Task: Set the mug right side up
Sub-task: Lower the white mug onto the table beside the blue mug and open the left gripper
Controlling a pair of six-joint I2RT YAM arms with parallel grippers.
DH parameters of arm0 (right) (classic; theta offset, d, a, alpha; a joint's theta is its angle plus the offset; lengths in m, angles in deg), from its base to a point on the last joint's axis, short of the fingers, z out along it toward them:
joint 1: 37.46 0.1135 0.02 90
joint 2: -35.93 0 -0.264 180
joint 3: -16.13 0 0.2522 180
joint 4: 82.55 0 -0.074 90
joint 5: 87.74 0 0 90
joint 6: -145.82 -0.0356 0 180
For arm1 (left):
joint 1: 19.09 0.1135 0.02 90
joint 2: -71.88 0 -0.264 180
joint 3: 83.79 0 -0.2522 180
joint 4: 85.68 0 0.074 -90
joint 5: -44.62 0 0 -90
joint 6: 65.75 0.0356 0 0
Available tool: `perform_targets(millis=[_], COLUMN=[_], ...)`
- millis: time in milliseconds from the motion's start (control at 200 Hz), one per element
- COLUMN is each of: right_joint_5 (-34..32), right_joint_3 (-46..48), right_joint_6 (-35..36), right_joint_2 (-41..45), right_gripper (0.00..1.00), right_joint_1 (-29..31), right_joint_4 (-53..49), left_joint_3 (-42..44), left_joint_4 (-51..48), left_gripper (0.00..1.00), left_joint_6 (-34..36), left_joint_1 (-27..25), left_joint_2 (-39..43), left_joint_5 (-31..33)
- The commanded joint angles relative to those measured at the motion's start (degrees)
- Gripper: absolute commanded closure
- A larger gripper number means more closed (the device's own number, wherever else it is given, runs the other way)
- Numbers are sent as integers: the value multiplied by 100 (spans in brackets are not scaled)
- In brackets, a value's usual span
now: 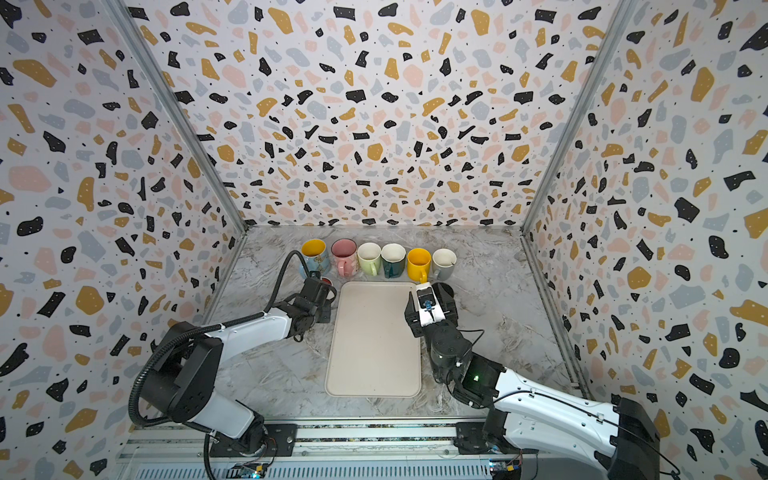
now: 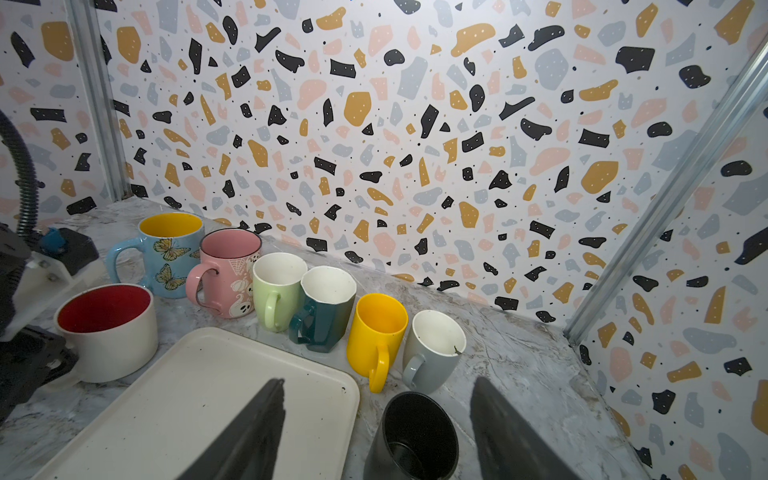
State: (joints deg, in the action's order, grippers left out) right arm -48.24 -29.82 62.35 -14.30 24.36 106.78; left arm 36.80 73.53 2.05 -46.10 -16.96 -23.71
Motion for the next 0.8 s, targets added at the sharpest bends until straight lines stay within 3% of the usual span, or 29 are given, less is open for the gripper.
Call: perform_targets(millis=[0,476,661,731,796], right_joint_5=[22,18,48,170,383], right_joint_3=[-8,-9,-72,-150,-364], right_joint_6=[-106,-196,-217,-265,-542], right_joint_2=[106,145,151,142,76], right_gripper=[28,24,15,0,1], right_joint_1=[-21,-37,-101,-279,-654], right_joint_4=[-73,-134,-260,-436,-960], left_joint_3=[10,47,56,86,158], left_joint_4=[282,16,-308,-360,-295], left_gripper=[99,51,47,47,47], left_joint_6=[-84,-179,-183,-119,-19], left_joint_1=[46,46,46,46,46], left_joint_2=[-19,105,702,1142,1658], left_joint_5=[16,-183,-224,-85,106])
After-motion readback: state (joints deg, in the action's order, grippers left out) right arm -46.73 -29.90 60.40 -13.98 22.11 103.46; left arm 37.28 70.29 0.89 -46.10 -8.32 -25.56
